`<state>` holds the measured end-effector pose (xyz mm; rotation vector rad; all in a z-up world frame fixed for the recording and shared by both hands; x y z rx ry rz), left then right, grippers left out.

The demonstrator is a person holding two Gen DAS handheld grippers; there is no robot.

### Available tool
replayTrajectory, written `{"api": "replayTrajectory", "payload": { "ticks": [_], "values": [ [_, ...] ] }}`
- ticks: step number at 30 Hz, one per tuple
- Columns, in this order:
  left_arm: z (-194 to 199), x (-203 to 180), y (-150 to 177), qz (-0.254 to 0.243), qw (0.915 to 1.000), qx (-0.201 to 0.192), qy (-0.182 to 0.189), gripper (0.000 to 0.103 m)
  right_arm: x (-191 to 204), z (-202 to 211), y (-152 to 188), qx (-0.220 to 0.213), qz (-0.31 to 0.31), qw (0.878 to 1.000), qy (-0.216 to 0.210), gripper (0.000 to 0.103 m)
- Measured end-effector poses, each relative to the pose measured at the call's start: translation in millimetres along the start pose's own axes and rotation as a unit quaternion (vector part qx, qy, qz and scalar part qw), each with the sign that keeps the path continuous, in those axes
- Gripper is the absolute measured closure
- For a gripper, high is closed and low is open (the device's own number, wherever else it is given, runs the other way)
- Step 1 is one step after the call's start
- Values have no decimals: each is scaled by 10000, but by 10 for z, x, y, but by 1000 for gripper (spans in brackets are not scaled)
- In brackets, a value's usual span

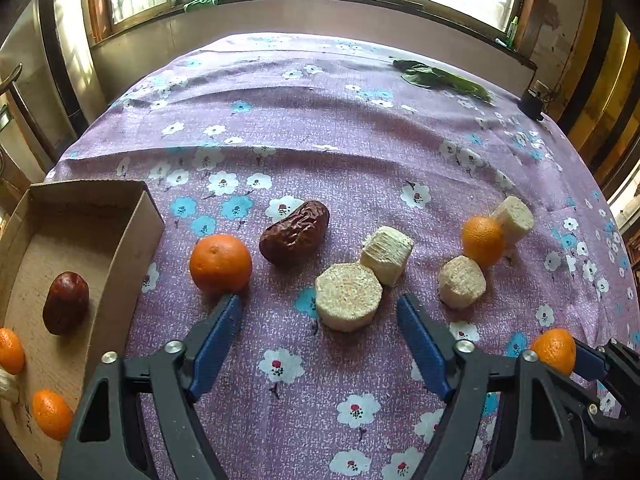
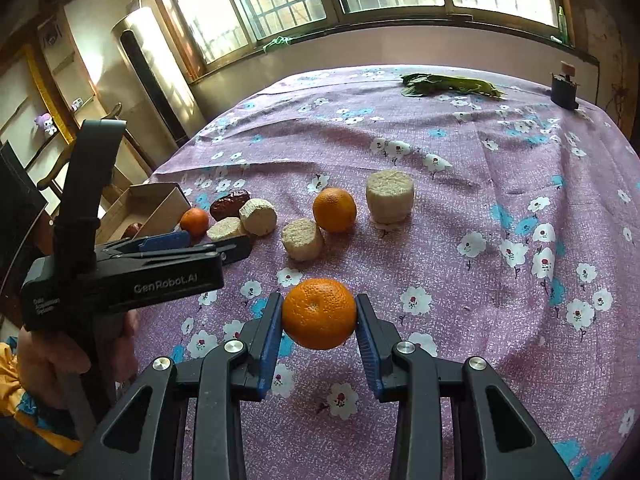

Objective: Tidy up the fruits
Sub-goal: 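Grasp another mandarin orange with the right gripper while the left grasps a white cylinder, then carry the white cylinder and the orange into the cardboard box with both grippers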

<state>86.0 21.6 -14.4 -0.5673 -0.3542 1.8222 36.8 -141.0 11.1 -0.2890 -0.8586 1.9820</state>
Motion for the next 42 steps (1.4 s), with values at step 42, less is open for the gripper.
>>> {"api": "replayTrajectory", "payload": {
  "ticks": [42],
  "values": [
    [1263, 662, 900, -464, 9956, -765, 284, 72, 949, 411, 353, 99, 276, 9995, 133, 64]
  ]
}}
Point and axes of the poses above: each gripper's, at about its wrist camera, not at the fingertips, and z roughly against the way its jaws point, x to its left, y to its underside, the point moved 3 cm from there along -z, roughly the way its jaws point, and after that the axes turned 15 degrees about z, right-handed, at the moved point
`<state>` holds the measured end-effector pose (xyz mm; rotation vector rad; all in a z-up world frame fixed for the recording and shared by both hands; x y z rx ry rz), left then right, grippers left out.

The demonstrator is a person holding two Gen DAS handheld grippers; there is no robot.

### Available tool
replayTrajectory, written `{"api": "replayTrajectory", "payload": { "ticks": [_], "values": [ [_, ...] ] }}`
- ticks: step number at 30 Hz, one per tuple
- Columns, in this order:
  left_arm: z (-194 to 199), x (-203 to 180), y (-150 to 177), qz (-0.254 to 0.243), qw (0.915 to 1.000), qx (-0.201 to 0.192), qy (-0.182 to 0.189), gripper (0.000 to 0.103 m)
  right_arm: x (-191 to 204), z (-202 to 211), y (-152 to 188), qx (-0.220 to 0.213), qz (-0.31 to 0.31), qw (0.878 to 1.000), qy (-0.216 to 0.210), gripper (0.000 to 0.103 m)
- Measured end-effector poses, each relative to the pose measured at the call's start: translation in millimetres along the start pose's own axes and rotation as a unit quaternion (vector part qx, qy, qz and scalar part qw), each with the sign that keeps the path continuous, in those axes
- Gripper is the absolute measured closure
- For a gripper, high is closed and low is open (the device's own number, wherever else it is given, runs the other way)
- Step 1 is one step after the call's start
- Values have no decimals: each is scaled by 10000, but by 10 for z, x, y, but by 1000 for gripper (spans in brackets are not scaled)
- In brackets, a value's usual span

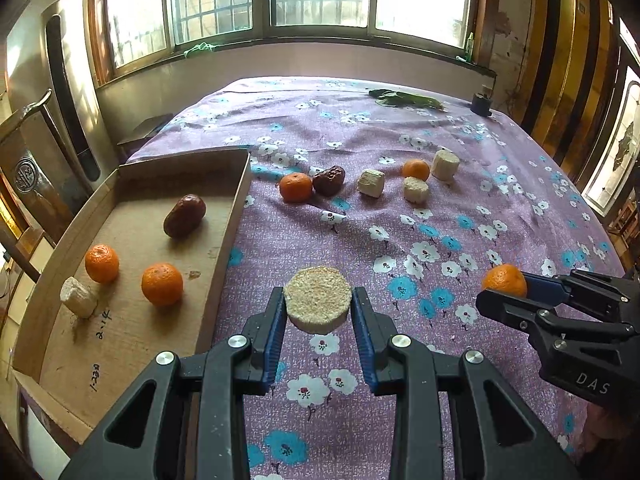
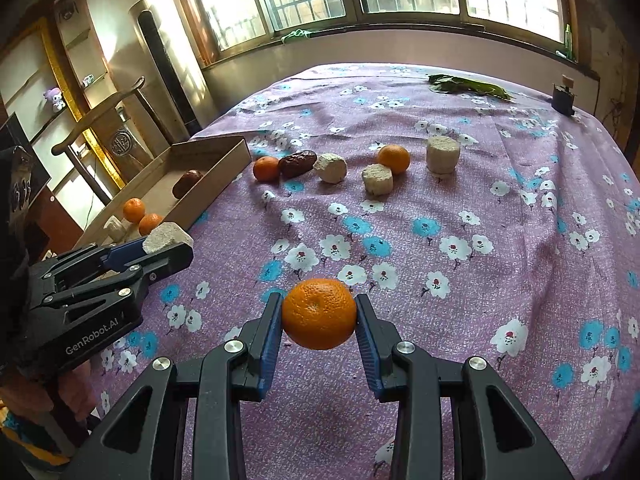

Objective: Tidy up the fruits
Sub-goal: 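Carry the white cylinder and the orange into the cardboard box with both grippers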

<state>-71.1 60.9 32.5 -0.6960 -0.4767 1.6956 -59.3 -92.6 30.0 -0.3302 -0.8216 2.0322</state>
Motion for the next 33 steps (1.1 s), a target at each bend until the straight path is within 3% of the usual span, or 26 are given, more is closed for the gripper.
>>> {"api": "replayTrajectory", "payload": {
  "ticks": [16, 33],
  "values": [
    [162, 317, -32, 240, 9996, -139, -92, 72, 414, -36, -218, -70, 402, 9991, -151, 64],
    [305, 1146, -203, 846, 9940, -345, -593, 72, 1089, -275, -699, -104, 1230, 9912, -476, 64]
  ]
}}
Point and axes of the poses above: each gripper's, at about its wrist camera, not at the fingertips, and z roughly against the way its jaws point, x to its left, y to its underside, the point moved 3 cm from there along -z, roughly the way its jaws point, and after that the axes turned 15 degrees about z, right-handed, at the moved point
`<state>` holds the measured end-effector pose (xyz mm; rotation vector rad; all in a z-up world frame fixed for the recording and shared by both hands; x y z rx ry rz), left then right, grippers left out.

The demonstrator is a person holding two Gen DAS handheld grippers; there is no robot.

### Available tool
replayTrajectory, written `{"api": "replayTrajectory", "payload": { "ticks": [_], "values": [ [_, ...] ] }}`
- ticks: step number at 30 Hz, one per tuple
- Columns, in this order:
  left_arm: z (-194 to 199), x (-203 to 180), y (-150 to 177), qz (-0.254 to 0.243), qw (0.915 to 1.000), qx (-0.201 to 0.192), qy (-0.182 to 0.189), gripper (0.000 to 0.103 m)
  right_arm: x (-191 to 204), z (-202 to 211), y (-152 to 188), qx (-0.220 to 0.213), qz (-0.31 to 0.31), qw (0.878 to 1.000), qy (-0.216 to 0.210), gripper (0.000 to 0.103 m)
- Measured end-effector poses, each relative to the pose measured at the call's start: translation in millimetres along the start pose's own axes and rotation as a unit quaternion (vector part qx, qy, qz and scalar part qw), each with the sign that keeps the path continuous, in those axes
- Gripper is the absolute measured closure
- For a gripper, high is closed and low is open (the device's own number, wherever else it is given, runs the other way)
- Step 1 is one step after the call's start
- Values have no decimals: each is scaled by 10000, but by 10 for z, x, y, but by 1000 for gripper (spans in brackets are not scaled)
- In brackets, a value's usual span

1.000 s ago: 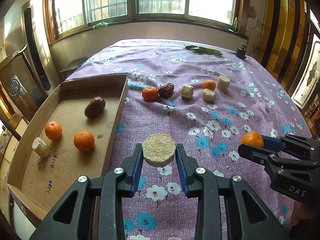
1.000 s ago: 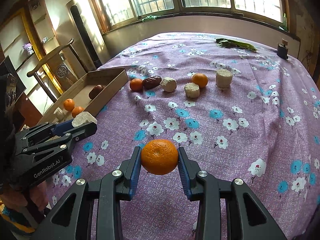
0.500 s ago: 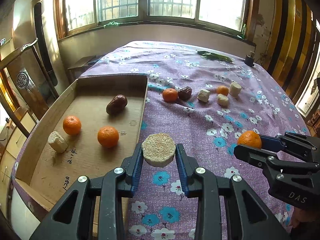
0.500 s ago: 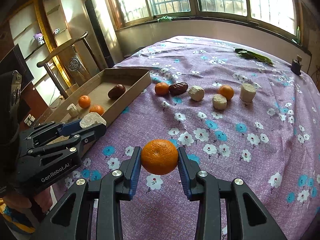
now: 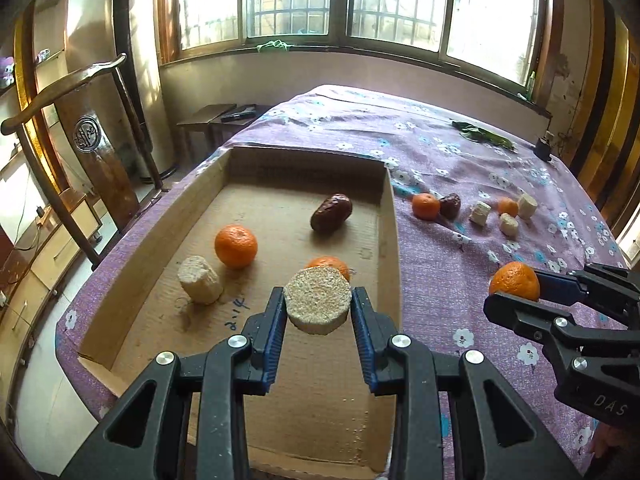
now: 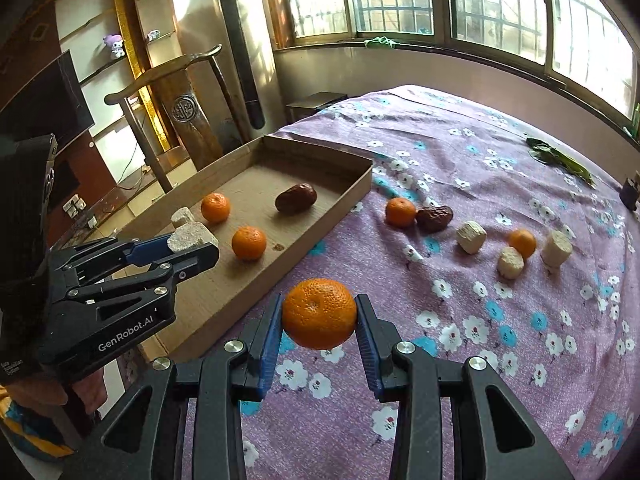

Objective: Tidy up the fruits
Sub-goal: 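Carry the white cylinder and the orange into the cardboard box with both grippers, then open both grippers to set the white cylinder and orange in the box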

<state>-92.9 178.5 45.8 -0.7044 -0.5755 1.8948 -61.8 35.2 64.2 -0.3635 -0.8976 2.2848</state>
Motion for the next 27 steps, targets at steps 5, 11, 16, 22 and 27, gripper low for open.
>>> {"api": "replayTrajectory", "payload": {
  "ticks": [5, 11, 16, 22, 27],
  "values": [
    [-6, 239, -46, 148, 9998, 44, -90, 72, 159, -169, -150, 38, 187, 9996, -184, 64],
    [-47, 537, -58, 352, 9990, 204, -193, 72, 360, -377, -309, 106, 451, 9980, -421, 64],
    [-123, 663, -38, 435, 9982, 311, -267, 72, 515, -561, -384, 212, 625, 9960, -607, 64],
    [-230, 703, -48, 458, 9976, 370, -376, 72, 652, -767, -452, 362, 832, 9926, -803, 64],
    [-312, 699, -36, 434, 9970, 427, -470, 72, 698, -931, -450, 530, 887, 9904, -913, 64]
  ]
}}
Point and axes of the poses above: each gripper's, at about its wrist camera, not at the fingertips, and z roughly against the way its jaws point, x to its left, y to its underside, the point moved 3 cm from there along -z, roughly the way its jaws point, and after that the axes turned 15 degrees about z, right-handed, at the moved point
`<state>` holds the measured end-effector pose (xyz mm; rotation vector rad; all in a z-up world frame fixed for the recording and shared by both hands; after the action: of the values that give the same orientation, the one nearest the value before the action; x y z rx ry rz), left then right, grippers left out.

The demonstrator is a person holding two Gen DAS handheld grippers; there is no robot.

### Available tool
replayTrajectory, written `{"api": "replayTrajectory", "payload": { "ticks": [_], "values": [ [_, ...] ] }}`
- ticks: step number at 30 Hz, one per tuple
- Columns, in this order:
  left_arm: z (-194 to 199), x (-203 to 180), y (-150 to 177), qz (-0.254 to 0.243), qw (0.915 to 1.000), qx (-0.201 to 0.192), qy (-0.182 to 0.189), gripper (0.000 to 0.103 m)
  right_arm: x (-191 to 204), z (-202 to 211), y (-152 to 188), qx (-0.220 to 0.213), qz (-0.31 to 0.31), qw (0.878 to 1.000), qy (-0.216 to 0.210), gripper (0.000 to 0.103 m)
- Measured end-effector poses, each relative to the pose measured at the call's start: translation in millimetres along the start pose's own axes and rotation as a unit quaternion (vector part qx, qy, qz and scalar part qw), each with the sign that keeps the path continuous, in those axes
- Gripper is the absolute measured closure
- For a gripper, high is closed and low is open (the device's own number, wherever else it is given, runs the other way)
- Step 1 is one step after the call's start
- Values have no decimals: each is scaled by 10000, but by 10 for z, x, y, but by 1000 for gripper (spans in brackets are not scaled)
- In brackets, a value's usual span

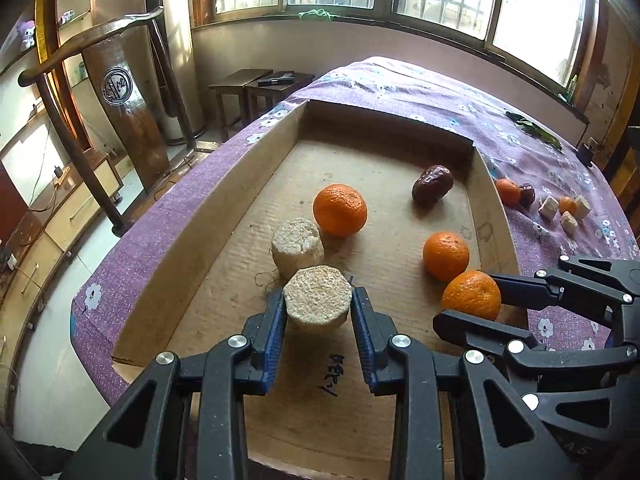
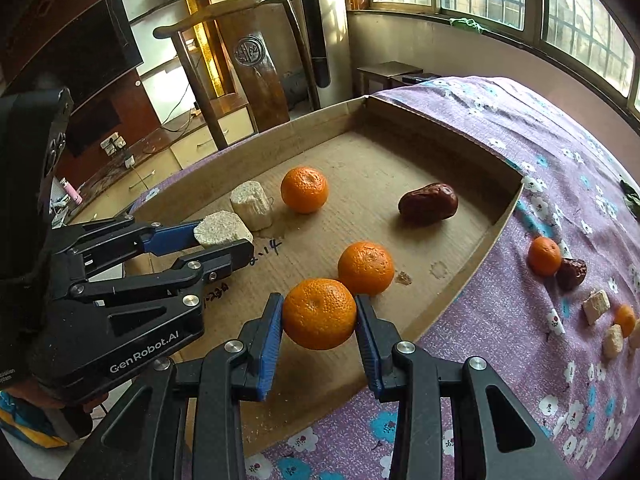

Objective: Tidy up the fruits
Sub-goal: 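Open both grippers to set the white cylinder and orange in the box, then withdraw both open grippers from the box toward the remaining fruits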

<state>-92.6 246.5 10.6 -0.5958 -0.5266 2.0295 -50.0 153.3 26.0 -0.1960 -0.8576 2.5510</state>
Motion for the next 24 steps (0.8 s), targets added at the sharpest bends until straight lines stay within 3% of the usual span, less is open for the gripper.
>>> {"api": "replayTrajectory", "payload": {
  "ticks": [8, 10, 12, 14, 16, 18, 24],
  "values": [
    [-94, 41, -13, 98, 9998, 79, -176, 71, 10, -140, -58, 104, 105, 9999, -50, 63],
    [-88, 54, -20, 104, 9995, 39, -300, 65, 23, -151, -72, 76, 134, 9999, -73, 63],
    [-94, 73, -36, 170, 9993, 40, -334, 49, 4, -153, -69, 44, 96, 9999, -95, 63],
    [-86, 102, -44, 240, 9992, 37, -303, 43, -16, -128, -55, -13, 12, 9999, -136, 61],
    [-63, 107, -50, 252, 9992, 1, -323, 41, -40, -84, -46, -88, -111, 9997, -180, 50],
    [-35, 103, -54, 260, 9992, -36, -317, 32, -60, -51, -27, -113, -175, 9997, -125, 46],
    [73, 8, -31, 169, 9993, -174, -278, 31, -51, 130, 27, -266, -224, 9993, -97, 46]
  ]
}}
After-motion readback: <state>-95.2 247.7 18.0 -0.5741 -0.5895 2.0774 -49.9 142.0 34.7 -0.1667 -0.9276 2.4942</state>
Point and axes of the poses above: each gripper's, at about its wrist camera, not at the fingertips, and z roughly against the way its jaws point, x to its left, y to its underside, the point moved 3 cm from there along -z, roughly the way its jaws point, and after that the axes turned 15 degrees about z, right-handed, at the moved point
